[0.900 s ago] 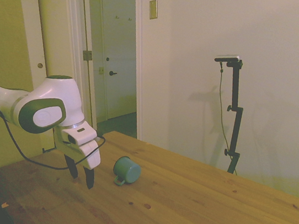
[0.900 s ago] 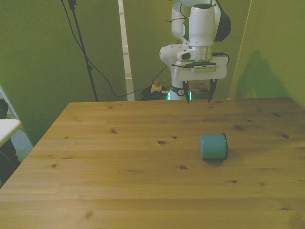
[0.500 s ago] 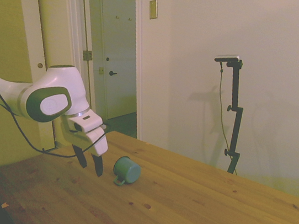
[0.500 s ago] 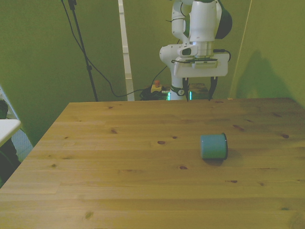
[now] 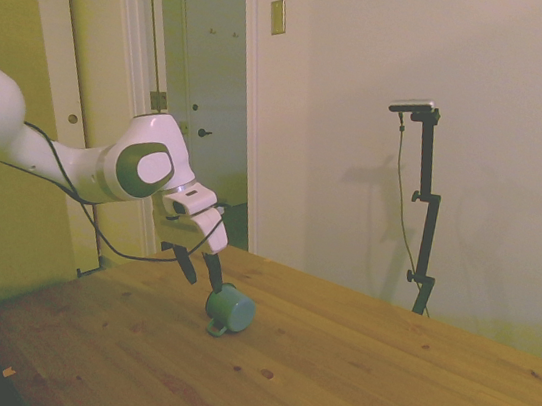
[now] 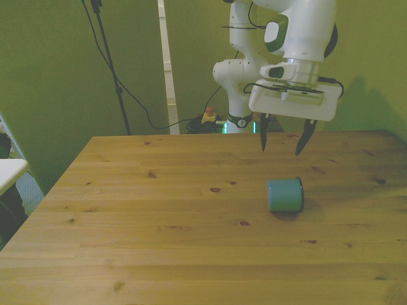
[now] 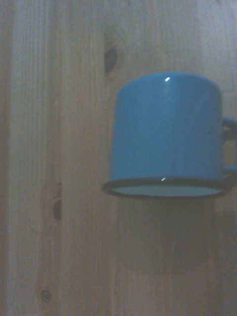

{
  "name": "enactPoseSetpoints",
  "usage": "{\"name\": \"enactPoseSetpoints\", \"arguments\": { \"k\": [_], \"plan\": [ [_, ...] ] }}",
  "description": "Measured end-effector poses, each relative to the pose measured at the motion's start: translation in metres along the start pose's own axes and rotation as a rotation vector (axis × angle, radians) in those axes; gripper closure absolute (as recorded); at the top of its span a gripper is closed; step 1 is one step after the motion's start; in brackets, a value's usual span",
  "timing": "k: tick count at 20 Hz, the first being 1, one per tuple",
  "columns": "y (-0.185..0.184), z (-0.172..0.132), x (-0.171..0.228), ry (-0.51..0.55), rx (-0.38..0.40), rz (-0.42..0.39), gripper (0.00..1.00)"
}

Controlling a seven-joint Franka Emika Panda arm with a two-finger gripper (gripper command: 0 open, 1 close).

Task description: Flip the mug upright

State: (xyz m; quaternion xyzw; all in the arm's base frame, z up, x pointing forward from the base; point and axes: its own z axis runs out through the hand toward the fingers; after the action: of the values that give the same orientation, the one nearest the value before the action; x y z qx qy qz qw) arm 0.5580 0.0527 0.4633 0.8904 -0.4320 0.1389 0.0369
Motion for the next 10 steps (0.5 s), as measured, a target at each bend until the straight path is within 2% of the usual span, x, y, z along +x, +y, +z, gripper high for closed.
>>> {"name": "enactPoseSetpoints", "arguments": {
  "k": [4,6,10],
  "plan": [
    [-0.04,0.012,-0.008,0.028,-0.023,0.008,0.0],
    [-0.055,0.008,-0.014,0.032,-0.013,0.018,0.0],
    [-0.064,0.006,-0.022,0.068,-0.042,-0.001,0.0]
  ]
}}
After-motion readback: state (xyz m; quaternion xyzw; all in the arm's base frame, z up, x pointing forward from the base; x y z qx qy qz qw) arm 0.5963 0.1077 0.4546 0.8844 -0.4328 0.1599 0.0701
